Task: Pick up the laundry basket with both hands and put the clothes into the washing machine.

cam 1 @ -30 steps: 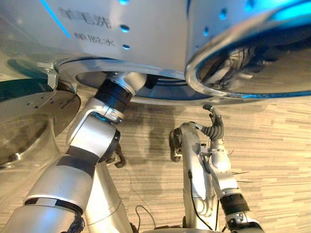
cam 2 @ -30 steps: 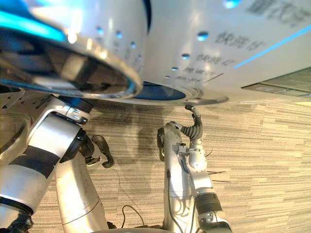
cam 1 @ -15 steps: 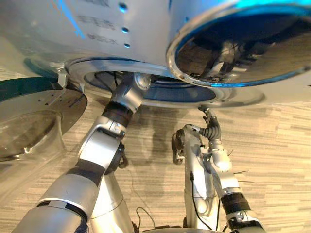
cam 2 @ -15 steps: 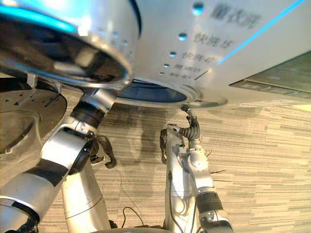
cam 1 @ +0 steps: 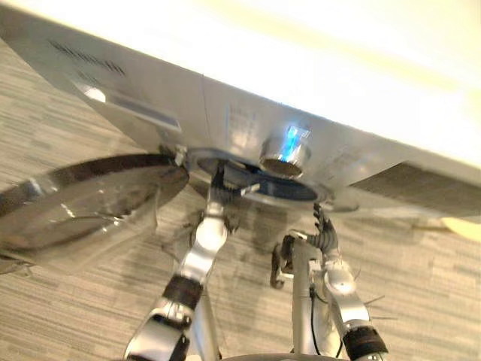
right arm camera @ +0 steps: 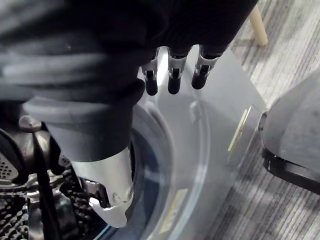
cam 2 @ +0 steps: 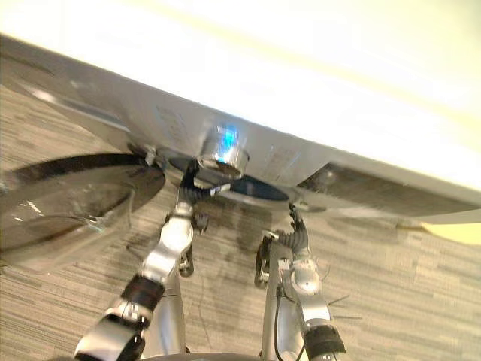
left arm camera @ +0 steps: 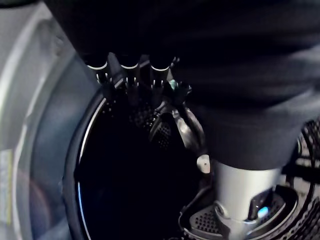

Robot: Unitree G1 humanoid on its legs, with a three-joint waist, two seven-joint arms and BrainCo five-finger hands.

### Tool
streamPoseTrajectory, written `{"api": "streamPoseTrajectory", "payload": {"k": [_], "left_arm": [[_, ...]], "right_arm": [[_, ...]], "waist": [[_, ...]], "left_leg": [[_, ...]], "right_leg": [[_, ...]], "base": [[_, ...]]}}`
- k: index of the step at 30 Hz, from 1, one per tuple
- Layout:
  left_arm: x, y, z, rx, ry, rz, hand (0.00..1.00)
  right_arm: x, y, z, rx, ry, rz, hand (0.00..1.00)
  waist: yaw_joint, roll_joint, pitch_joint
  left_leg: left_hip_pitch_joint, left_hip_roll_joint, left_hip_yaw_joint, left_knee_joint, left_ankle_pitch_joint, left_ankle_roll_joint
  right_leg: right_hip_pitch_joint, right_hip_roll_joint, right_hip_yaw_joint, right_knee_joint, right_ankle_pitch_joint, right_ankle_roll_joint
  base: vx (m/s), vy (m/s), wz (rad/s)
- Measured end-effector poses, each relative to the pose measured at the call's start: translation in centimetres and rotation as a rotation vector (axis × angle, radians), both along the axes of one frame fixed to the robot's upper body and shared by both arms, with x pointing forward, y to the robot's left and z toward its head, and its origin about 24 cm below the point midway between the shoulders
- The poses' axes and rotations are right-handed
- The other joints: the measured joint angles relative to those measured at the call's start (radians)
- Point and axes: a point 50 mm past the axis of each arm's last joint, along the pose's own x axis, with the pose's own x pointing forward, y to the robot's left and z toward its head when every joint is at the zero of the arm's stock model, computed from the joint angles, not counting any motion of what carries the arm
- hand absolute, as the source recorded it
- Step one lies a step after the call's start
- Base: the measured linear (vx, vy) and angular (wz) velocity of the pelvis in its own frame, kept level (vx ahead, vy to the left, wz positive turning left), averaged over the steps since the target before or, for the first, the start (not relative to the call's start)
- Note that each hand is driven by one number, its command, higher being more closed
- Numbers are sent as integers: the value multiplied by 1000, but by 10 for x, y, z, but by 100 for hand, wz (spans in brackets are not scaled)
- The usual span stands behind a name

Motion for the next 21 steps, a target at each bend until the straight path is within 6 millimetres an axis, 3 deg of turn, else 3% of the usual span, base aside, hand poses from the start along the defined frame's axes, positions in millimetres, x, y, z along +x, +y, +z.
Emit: {"api": "streamPoseTrajectory", "payload": {"k": [5,7,8,10,12,16,19,21], "left_arm": [[-55,27,-72,-42,345,98,0],[-79,36,-93,-45,461,137,0],[-100,43,-111,-48,574,164,0],[-110,46,-120,-51,633,176,0],[-121,51,-128,-19,700,162,0],[-128,62,-132,41,736,142,0],[-126,67,-131,68,733,124,0],[-112,71,-126,90,698,113,0]], "right_arm": [[-33,-2,-39,24,209,-32,0],[-50,-4,-51,41,280,-43,0],[-65,-7,-63,50,362,-64,0],[-74,-9,-71,49,415,-68,0],[-87,-14,-81,43,495,-59,0],[-93,-22,-87,21,551,-59,0],[-80,-29,-83,-3,528,-52,0],[-57,-29,-74,-18,468,-36,0]], "waist": [[4,9,-29],[7,16,-70],[4,29,-112],[2,39,-138],[-5,53,-167],[-5,60,-174],[-4,61,-172],[-6,51,-161]], "left_leg": [[307,-9,63,-283,74,-1],[389,-15,80,-377,102,0],[469,-25,100,-488,139,2],[525,-33,118,-574,173,5],[631,-59,152,-731,240,14],[725,-68,208,-835,274,20],[759,-72,281,-880,289,33],[705,-74,320,-862,294,41]], "right_leg": [[286,-5,-40,-279,94,11],[364,-4,-50,-380,131,19],[442,1,-53,-503,176,28],[496,6,-52,-598,218,35],[585,9,-41,-765,298,46],[659,24,9,-896,383,58],[652,42,77,-960,462,66],[586,41,115,-983,520,73]], "base": [[166,27,0],[174,61,-9],[172,61,-10],[118,57,-12],[130,90,-21],[62,63,-41],[-47,94,-72],[-155,95,-75]]}}
